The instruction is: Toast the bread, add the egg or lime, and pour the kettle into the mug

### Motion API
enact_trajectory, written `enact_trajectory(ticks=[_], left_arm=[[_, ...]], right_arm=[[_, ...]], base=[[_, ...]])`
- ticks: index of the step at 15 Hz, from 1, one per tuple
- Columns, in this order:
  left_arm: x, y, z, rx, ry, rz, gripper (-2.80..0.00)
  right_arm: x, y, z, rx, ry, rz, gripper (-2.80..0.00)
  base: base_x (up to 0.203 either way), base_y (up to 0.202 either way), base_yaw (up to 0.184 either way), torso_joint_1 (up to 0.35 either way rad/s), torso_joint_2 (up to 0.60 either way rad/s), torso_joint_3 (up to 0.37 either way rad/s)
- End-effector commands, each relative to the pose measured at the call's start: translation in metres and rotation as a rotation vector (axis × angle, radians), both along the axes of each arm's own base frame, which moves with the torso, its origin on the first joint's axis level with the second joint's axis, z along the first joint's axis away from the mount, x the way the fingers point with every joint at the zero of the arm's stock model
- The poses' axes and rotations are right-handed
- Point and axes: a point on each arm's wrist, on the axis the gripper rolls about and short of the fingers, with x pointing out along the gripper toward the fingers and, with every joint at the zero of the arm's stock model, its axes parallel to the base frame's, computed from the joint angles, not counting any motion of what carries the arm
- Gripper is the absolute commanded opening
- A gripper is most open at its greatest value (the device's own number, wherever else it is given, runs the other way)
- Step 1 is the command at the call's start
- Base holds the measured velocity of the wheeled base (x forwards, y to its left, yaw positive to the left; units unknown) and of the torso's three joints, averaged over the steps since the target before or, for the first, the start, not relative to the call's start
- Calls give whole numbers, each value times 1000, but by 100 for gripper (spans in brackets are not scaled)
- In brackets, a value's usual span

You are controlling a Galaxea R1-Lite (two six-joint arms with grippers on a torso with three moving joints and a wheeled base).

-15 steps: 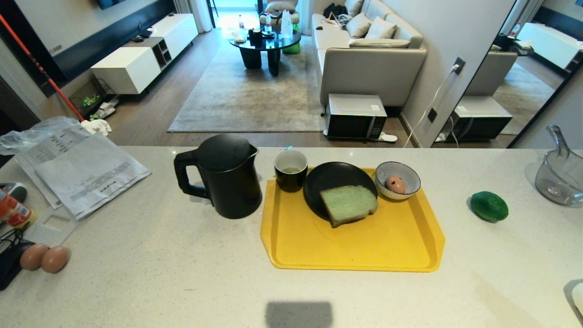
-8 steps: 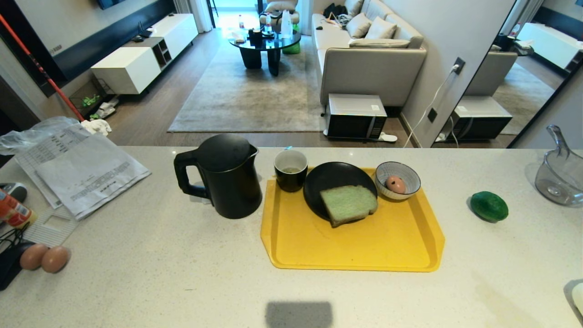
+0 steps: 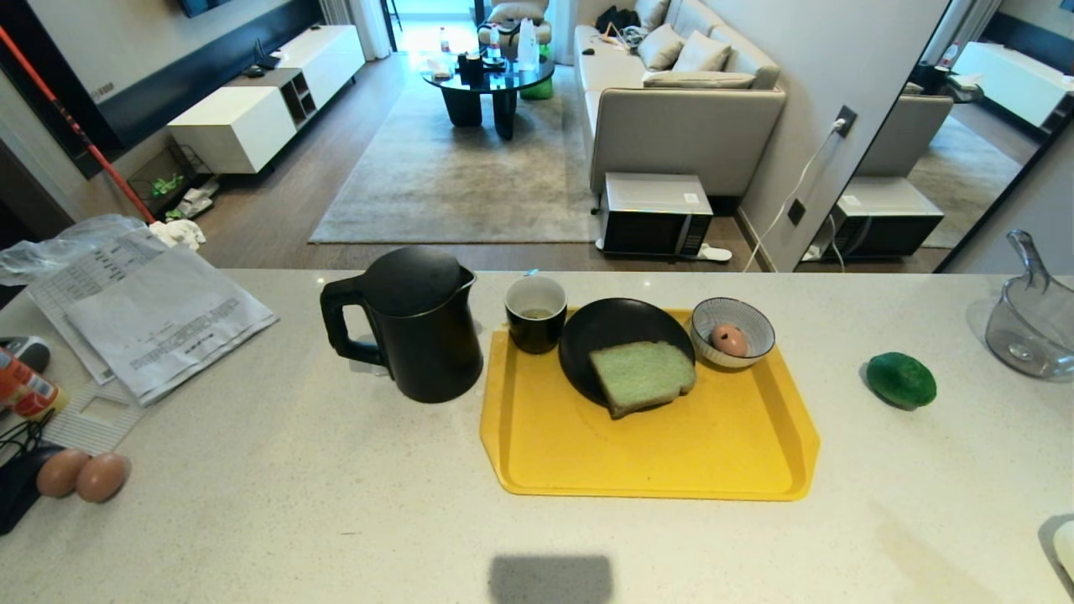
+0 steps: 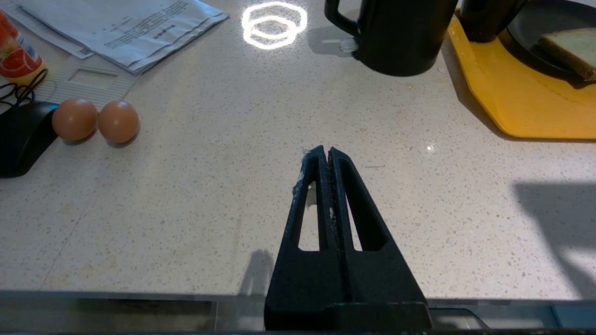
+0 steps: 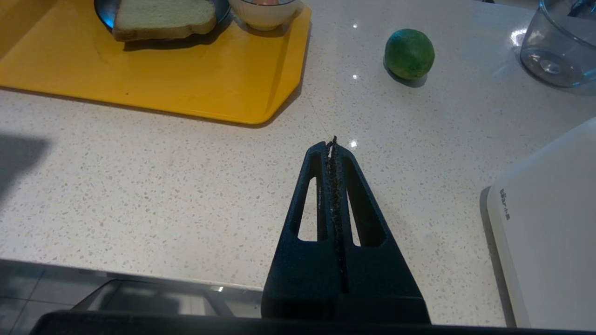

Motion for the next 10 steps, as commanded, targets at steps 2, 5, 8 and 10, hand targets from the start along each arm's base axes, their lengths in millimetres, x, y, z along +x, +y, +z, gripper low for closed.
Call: enact_trajectory(ticks=[2, 5, 8, 10], left_arm=[[1, 0, -4, -1, 11, 1, -280], [1, 0, -4, 1, 11, 1, -280], [1, 0, -4, 5, 11, 1, -280], [1, 0, -4, 9, 11, 1, -280]], right_arm=[[0, 0, 0, 3, 0, -1, -280], [0, 0, 0, 7, 0, -1, -280], [0, 0, 0, -6, -1, 4, -280], [0, 0, 0, -22, -2, 5, -280]], base=[[0, 0, 0, 0, 0, 0], [0, 0, 0, 0, 0, 0], [0, 0, 0, 0, 0, 0], [0, 0, 0, 0, 0, 0]])
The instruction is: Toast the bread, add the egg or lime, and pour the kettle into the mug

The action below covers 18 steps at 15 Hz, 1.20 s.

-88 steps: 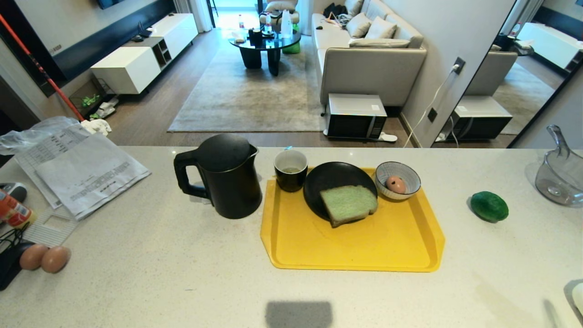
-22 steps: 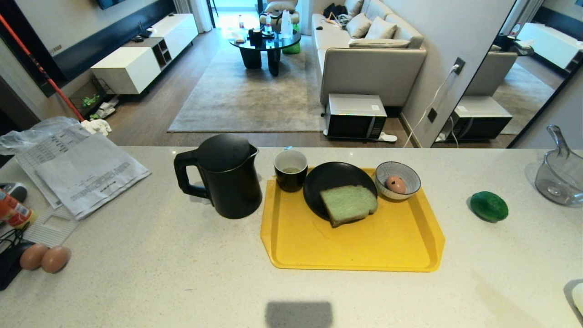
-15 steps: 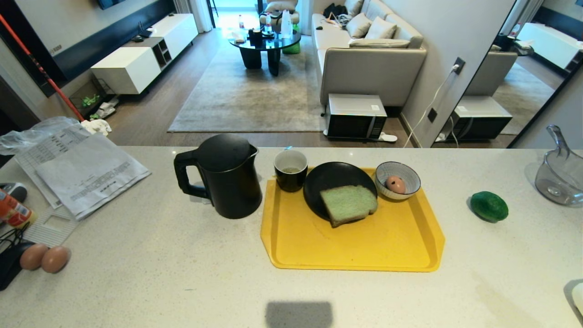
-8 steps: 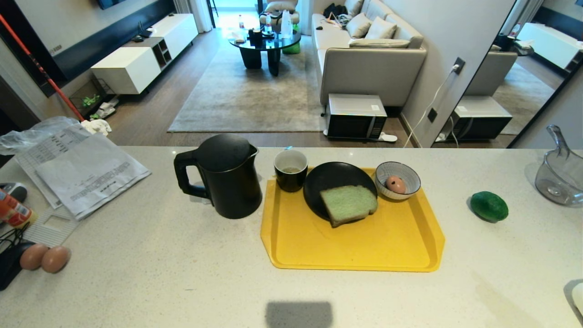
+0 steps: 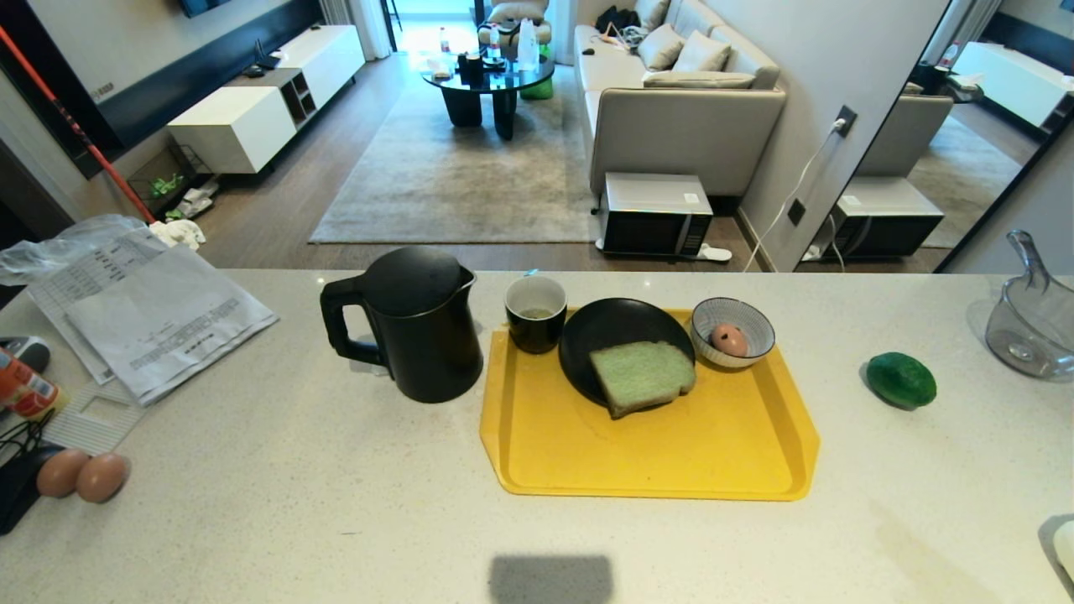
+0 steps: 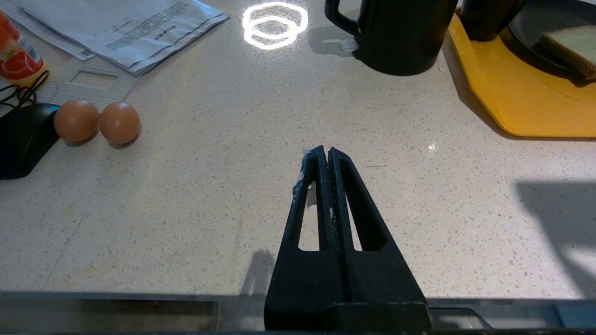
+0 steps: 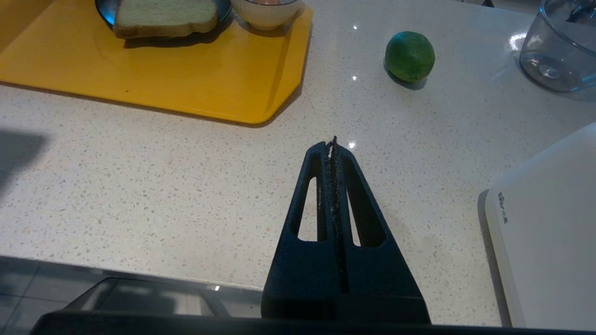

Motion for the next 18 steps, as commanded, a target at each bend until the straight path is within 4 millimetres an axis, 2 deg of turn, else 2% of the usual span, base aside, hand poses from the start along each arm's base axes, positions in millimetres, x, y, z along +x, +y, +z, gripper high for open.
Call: enact_trajectory(ticks=[1, 10, 15, 18], left_arm=[[1, 0, -4, 7, 13, -1, -280], [1, -1, -4, 150, 13, -33, -280], [1, -1, -4, 100, 12, -25, -280], [1, 0, -4, 11, 11, -16, -280]], right_arm=[[0, 0, 0, -6, -1, 1, -280], [0, 0, 0, -55, -3, 3, -280], [0, 0, 0, -37, -2, 2, -280], [0, 0, 0, 46, 0, -12, -280]], base=[[0, 0, 0, 0, 0, 0], [0, 0, 0, 0, 0, 0], [0, 0, 0, 0, 0, 0], [0, 0, 0, 0, 0, 0]])
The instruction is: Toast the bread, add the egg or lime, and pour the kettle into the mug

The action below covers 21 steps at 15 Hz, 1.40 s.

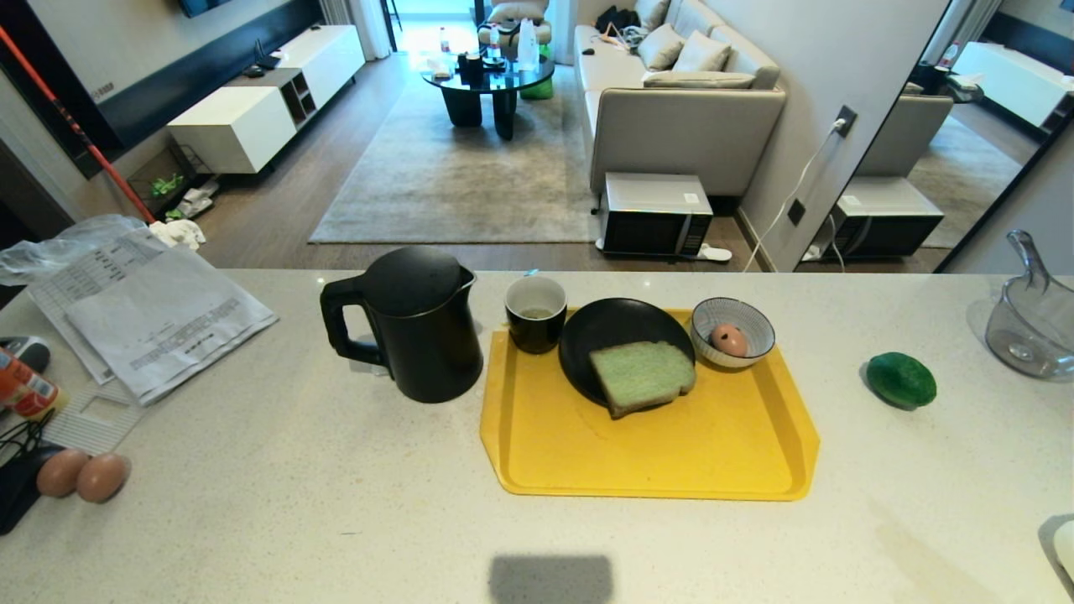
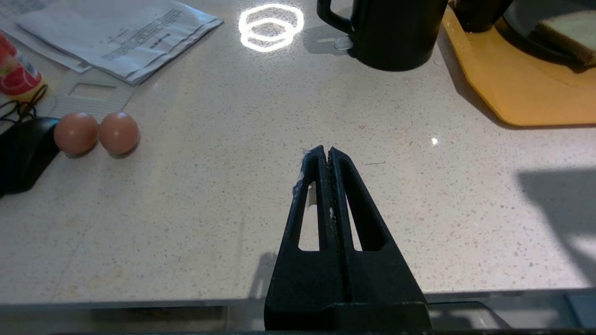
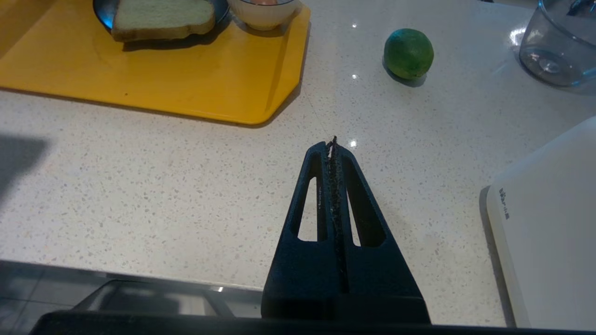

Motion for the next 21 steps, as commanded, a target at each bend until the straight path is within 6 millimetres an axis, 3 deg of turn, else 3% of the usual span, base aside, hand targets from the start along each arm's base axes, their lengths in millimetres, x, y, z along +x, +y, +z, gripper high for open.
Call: enact_trajectory(ticks=[1, 21], left_arm=[[1, 0, -4, -37, 11, 16, -280], [1, 1, -4, -48, 11, 23, -280]], right_arm=[[0, 0, 0, 34, -1, -11, -280], [0, -1, 1, 91, -5, -29, -280]], base=[[0, 0, 0, 0, 0, 0], [0, 0, 0, 0, 0, 0]])
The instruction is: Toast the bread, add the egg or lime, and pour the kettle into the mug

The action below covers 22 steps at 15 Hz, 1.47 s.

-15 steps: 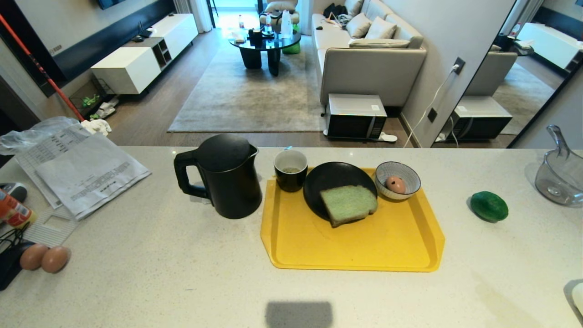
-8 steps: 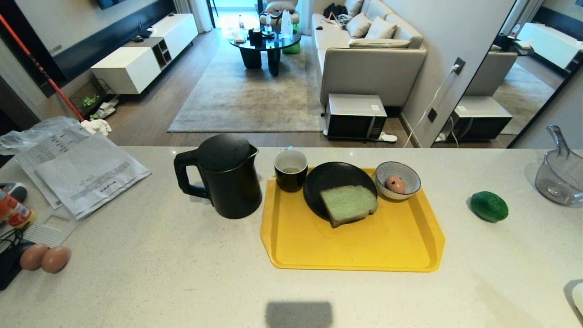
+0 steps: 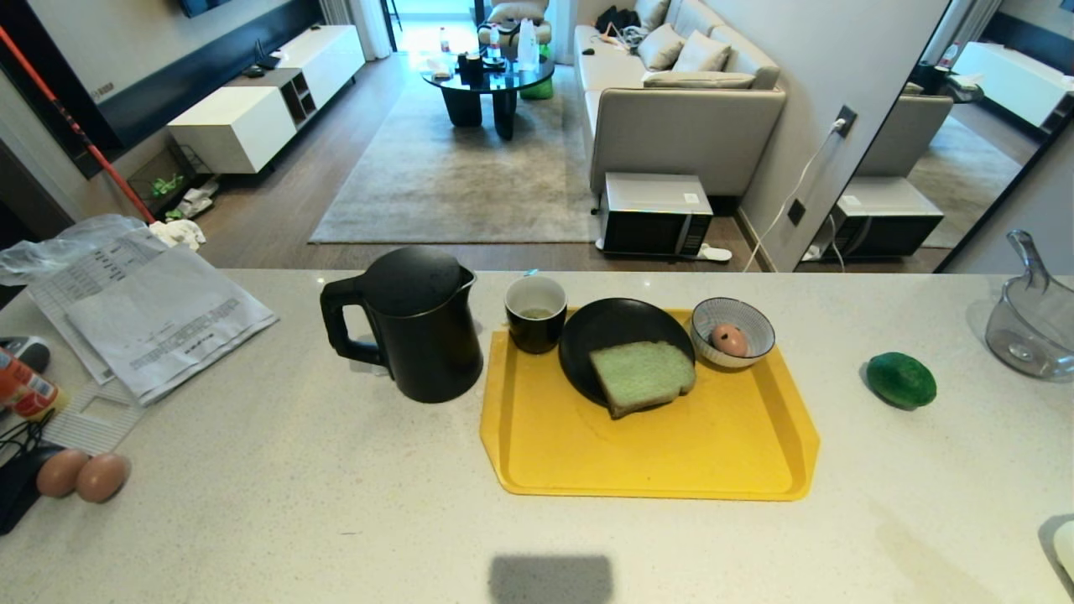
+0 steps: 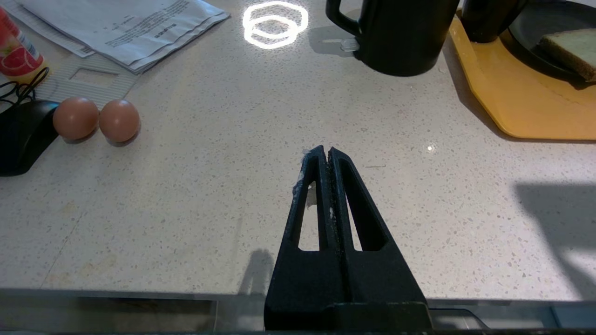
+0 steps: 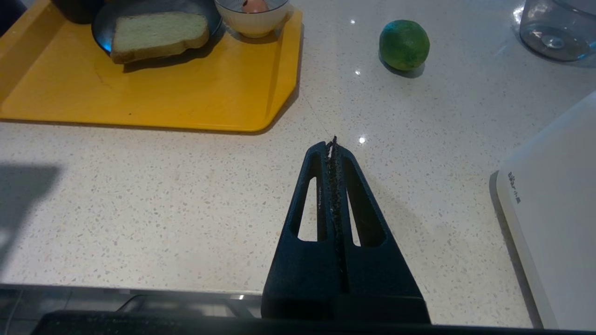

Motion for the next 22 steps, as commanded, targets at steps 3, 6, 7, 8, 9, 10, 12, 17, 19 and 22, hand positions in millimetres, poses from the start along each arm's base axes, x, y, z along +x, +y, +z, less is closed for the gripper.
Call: enact_trajectory(ticks=[3, 6, 7, 8, 9, 10, 12, 17, 19, 22], left_arm=[[1, 0, -4, -2, 10, 1, -280], [1, 0, -4, -2, 10, 1, -280], [1, 0, -4, -2, 10, 1, -280], [1, 0, -4, -2, 10, 1, -280], [1, 0, -4, -2, 10, 1, -280], [1, 0, -4, -2, 10, 1, -280], [1, 0, -4, -2, 10, 1, -280], [1, 0, -4, -2, 10, 1, -280], [1, 0, -4, -2, 10, 1, -280], [1, 0, -4, -2, 10, 1, -280]], right_arm=[[0, 0, 0, 0, 0, 0, -280], [0, 0, 0, 0, 0, 0, -280], [0, 0, 0, 0, 0, 0, -280], [0, 0, 0, 0, 1, 0, -280], [0, 0, 0, 0, 0, 0, -280], [0, 0, 0, 0, 1, 0, -280], [0, 0, 0, 0, 1, 0, -280], [0, 0, 0, 0, 0, 0, -280], [0, 0, 0, 0, 0, 0, -280], [0, 0, 0, 0, 0, 0, -280]], base=[[0, 0, 0, 0, 0, 0], [0, 0, 0, 0, 0, 0], [0, 0, 0, 0, 0, 0], [0, 0, 0, 0, 0, 0], [0, 0, 0, 0, 0, 0], [0, 0, 0, 0, 0, 0], [0, 0, 0, 0, 0, 0], [0, 0, 0, 0, 0, 0], [0, 0, 0, 0, 0, 0], [0, 0, 0, 0, 0, 0]])
